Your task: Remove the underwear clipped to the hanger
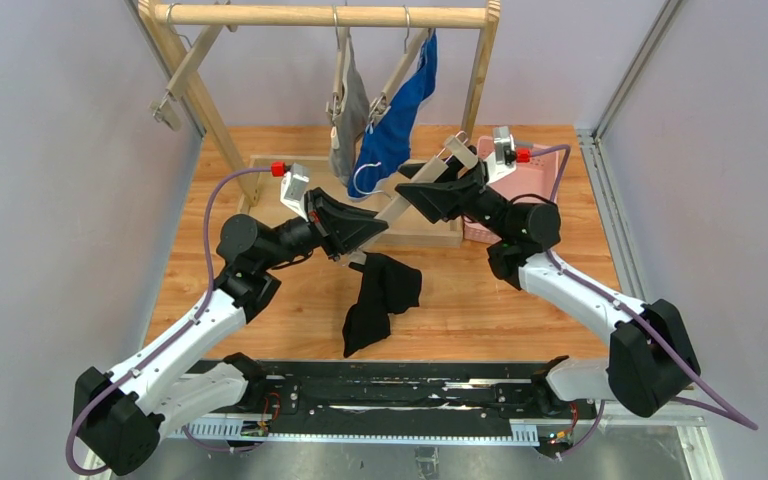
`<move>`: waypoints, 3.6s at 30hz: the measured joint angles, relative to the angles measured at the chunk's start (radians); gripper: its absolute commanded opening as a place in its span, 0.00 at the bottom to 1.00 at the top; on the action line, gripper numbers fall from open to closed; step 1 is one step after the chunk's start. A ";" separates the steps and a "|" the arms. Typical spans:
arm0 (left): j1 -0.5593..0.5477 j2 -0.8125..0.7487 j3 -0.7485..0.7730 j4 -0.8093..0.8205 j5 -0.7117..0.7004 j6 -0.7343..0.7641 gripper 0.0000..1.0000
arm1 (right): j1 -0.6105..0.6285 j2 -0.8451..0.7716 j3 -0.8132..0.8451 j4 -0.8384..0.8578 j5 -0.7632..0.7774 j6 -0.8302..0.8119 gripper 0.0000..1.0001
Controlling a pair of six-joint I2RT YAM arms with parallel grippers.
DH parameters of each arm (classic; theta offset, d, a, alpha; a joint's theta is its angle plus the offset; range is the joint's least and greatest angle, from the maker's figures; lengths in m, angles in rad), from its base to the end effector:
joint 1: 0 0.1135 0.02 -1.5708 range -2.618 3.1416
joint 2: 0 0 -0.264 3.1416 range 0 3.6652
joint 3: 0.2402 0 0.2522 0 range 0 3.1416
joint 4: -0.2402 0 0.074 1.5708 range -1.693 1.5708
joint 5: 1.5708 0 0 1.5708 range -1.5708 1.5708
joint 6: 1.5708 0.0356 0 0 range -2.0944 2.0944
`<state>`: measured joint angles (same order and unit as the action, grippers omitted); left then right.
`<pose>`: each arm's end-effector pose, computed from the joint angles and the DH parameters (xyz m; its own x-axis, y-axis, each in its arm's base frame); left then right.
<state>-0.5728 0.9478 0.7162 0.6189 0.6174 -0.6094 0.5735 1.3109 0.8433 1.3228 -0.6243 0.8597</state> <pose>0.1683 -0.1331 0.3690 -0.2505 -0.3938 -0.8844 0.9134 0.2065 -0.3507 0.2116 0.1615 0.3894 -0.1638 0.6260 -0.7624 -0.9779 -0.0012 0.2092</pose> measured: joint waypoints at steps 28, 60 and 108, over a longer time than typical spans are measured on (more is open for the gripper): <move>-0.008 0.008 -0.003 0.015 -0.035 0.000 0.38 | 0.022 -0.061 0.009 -0.131 -0.038 -0.034 0.01; -0.010 -0.174 -0.139 -0.119 -0.050 0.158 0.65 | 0.022 -0.134 0.010 -0.219 -0.052 -0.061 0.00; -0.014 -0.111 -0.014 -0.174 -0.050 0.187 0.60 | 0.022 -0.140 0.014 -0.213 -0.040 -0.048 0.01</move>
<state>-0.5865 0.8371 0.7017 0.4454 0.5678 -0.4225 0.5953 1.1706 0.8574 1.1095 -0.6647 0.8120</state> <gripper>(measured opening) 0.611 0.132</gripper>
